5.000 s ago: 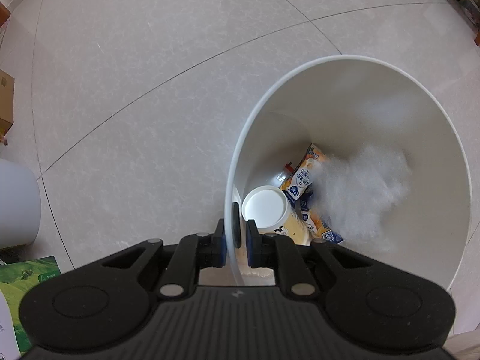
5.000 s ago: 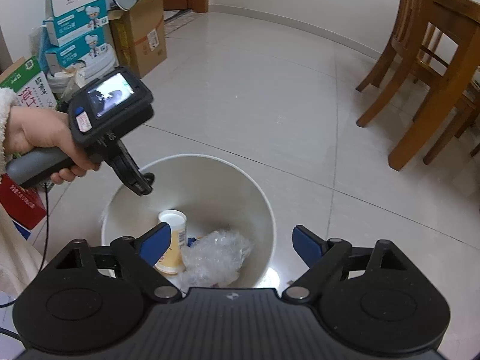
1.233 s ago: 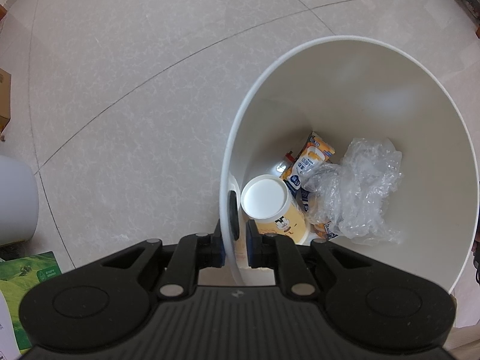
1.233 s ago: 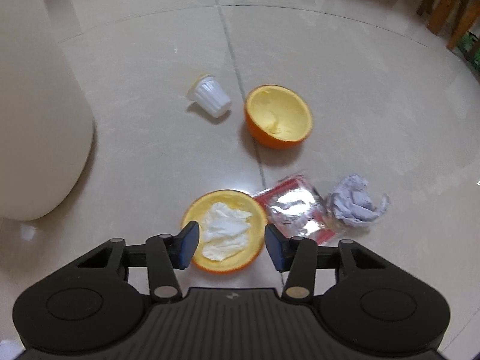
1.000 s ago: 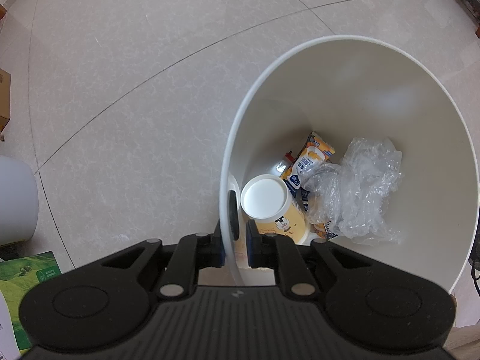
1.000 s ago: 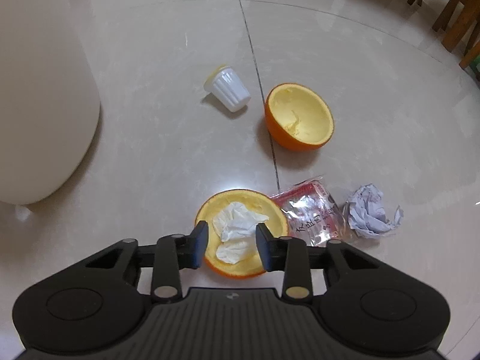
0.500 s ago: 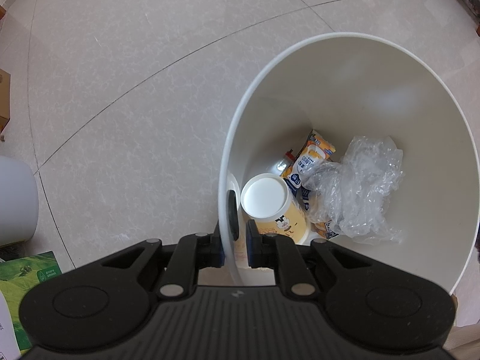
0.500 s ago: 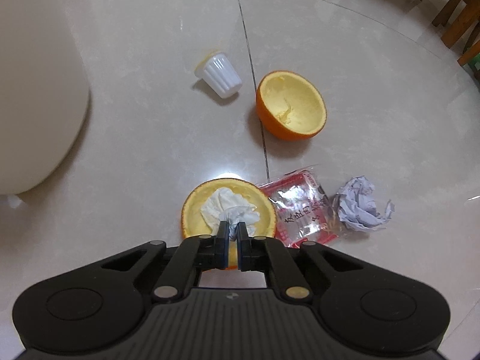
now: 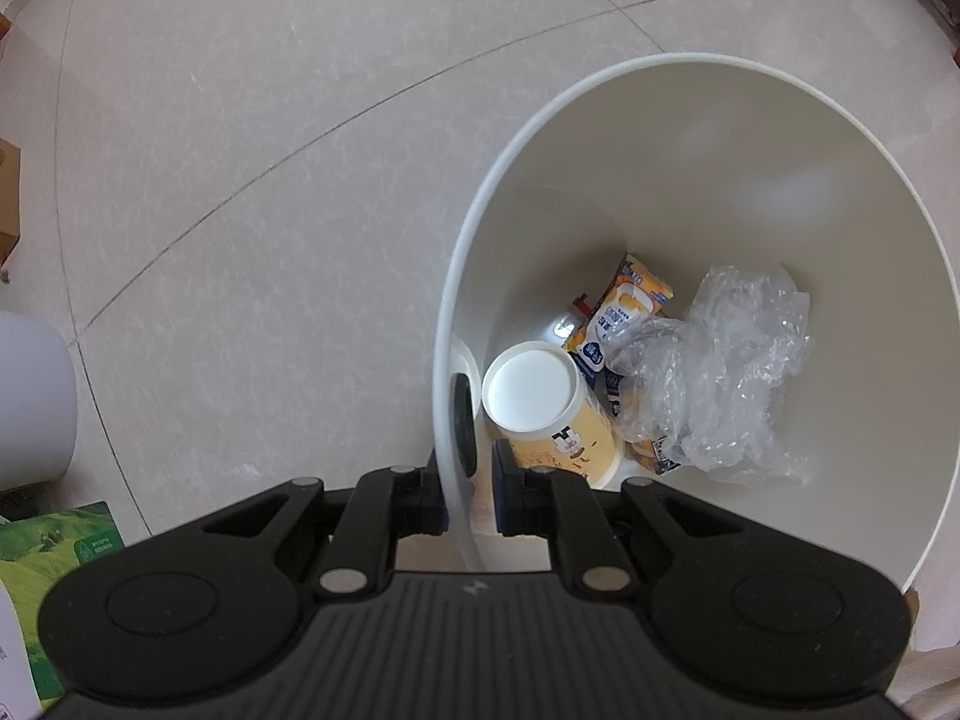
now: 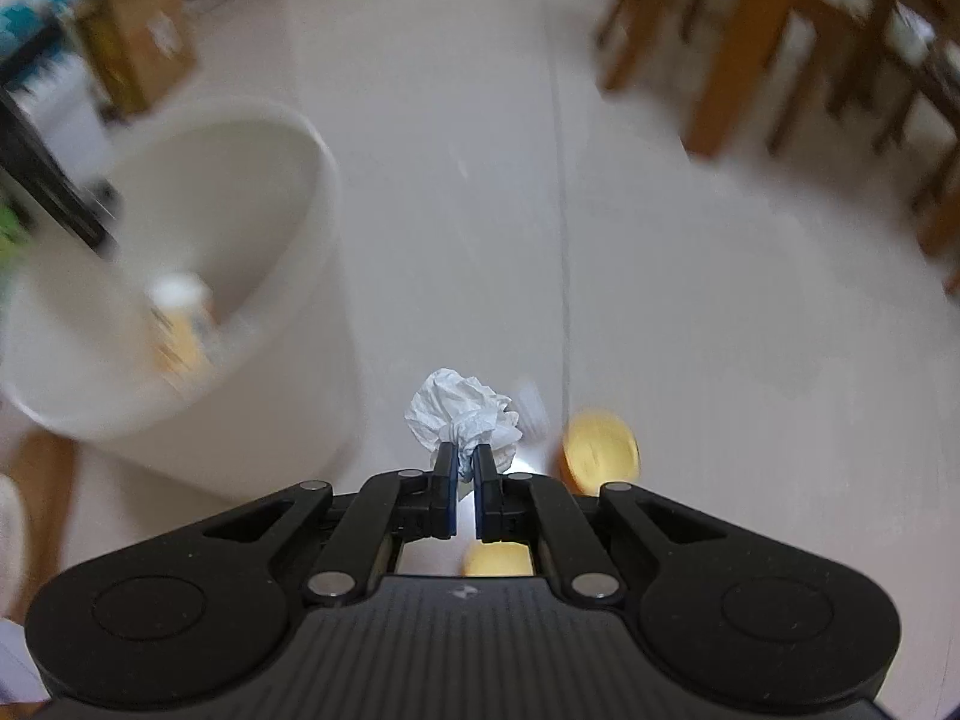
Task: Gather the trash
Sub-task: 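Carry the tissue over the bin and release it, then grasp the empty orange peel half with the right gripper, then carry the orange peel over the bin and release it, then grasp the second orange peel half with the right gripper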
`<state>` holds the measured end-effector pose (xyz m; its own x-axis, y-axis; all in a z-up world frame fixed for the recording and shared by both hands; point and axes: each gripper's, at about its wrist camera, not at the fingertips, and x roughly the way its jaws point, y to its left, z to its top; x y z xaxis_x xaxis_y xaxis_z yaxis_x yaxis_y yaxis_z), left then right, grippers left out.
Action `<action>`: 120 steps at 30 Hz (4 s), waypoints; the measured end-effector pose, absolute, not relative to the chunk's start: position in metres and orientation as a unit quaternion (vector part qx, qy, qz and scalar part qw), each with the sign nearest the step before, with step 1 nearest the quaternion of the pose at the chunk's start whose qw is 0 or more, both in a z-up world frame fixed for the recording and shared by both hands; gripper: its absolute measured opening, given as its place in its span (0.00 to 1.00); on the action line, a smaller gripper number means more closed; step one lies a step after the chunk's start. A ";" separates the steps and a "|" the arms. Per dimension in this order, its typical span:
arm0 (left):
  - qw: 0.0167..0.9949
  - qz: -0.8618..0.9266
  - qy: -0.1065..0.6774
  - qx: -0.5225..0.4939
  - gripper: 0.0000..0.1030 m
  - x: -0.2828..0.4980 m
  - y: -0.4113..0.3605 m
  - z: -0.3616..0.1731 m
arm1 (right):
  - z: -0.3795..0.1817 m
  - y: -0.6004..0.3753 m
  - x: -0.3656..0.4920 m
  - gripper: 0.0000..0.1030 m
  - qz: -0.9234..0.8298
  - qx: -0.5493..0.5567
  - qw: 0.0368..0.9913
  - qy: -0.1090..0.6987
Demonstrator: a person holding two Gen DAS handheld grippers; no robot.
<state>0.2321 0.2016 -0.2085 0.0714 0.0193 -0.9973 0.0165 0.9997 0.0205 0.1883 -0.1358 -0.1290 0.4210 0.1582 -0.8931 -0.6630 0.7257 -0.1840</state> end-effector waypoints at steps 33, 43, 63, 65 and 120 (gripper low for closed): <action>0.730 0.003 0.683 0.006 0.10 0.233 0.203 -0.209 | -0.232 -0.191 0.189 0.95 0.141 -0.218 0.812 0.523; 0.731 -0.001 0.683 0.005 0.10 0.233 0.204 -0.208 | -0.322 -0.227 0.205 0.98 0.056 -0.171 0.790 0.587; 0.730 -0.005 0.683 0.009 0.10 0.234 0.203 -0.208 | -0.374 -0.233 0.242 0.72 -0.029 -0.142 0.768 0.623; 0.731 -0.006 0.683 0.010 0.10 0.234 0.204 -0.208 | -0.362 -0.233 0.239 0.72 -0.021 -0.146 0.766 0.626; 0.735 -0.006 0.678 0.010 0.11 0.231 0.201 -0.205 | -0.137 -0.152 0.204 1.00 0.168 -0.213 0.837 0.476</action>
<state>0.2310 0.2015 -0.2052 0.0801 0.0047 -0.9968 0.0215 0.9997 0.0064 0.2044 -0.1524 -0.1372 0.4902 0.0785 -0.8680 -0.4834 0.8532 -0.1958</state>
